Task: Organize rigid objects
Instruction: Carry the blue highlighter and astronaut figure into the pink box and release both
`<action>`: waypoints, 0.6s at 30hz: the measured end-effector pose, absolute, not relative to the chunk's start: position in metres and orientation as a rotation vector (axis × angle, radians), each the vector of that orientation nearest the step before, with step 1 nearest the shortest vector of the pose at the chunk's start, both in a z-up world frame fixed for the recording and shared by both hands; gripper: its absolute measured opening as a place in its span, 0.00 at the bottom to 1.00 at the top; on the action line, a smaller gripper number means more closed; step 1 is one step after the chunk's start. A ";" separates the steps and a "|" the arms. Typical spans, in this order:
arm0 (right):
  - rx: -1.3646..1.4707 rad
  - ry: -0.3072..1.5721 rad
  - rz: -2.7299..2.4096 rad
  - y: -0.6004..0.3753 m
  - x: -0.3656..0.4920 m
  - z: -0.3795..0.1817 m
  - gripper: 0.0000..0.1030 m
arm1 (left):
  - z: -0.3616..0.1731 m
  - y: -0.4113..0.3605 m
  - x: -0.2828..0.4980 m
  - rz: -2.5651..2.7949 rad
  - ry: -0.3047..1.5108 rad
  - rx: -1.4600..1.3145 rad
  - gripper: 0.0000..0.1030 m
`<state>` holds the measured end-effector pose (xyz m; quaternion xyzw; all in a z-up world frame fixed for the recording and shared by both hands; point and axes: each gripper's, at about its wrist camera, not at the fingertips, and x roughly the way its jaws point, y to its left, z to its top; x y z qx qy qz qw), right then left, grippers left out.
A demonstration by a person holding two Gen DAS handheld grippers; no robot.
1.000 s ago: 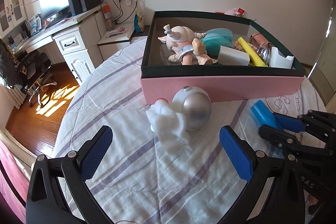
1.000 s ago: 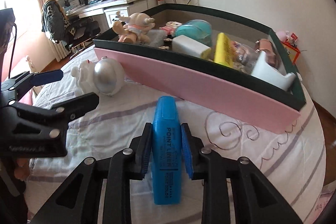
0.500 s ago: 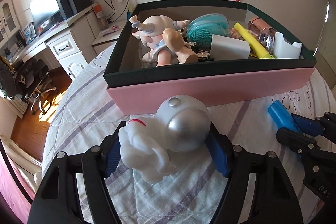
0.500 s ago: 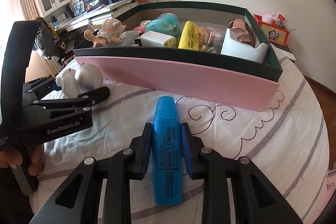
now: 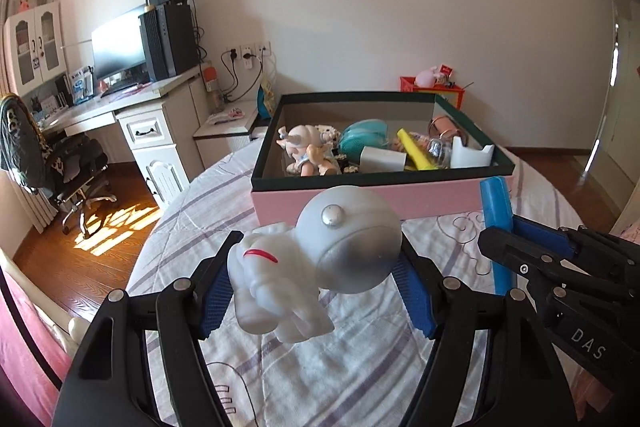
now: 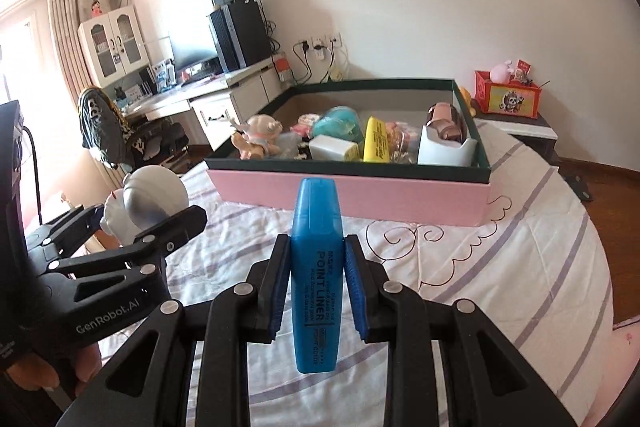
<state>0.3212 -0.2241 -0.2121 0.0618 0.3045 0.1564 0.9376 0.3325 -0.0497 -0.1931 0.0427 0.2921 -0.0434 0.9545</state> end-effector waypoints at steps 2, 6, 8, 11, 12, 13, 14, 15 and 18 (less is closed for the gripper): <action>0.125 0.579 0.316 -0.222 0.307 -0.200 0.27 | -0.181 -0.048 0.317 -0.080 0.550 0.080 0.71; 0.112 0.490 0.302 -0.216 0.275 -0.175 0.27 | -0.157 -0.047 0.285 -0.058 0.470 0.077 0.71; 0.097 0.459 0.294 -0.212 0.260 -0.163 0.27 | -0.146 -0.044 0.268 -0.059 0.434 0.069 0.71; 0.073 0.405 0.284 -0.207 0.238 -0.145 0.27 | -0.130 -0.044 0.246 -0.046 0.382 0.077 0.71; 0.069 0.384 0.288 -0.208 0.231 -0.139 0.27 | -0.125 -0.043 0.239 -0.048 0.368 0.074 0.71; 0.059 0.366 0.286 -0.204 0.225 -0.133 0.27 | -0.121 -0.043 0.233 -0.052 0.356 0.073 0.71; 0.039 0.356 0.281 -0.200 0.218 -0.128 0.27 | -0.117 -0.042 0.227 -0.052 0.341 0.072 0.71; 0.027 0.339 0.278 -0.197 0.212 -0.123 0.27 | -0.113 -0.041 0.220 -0.043 0.329 0.076 0.71; 0.013 0.308 0.273 -0.195 0.197 -0.111 0.27 | -0.105 -0.040 0.204 -0.041 0.303 0.081 0.71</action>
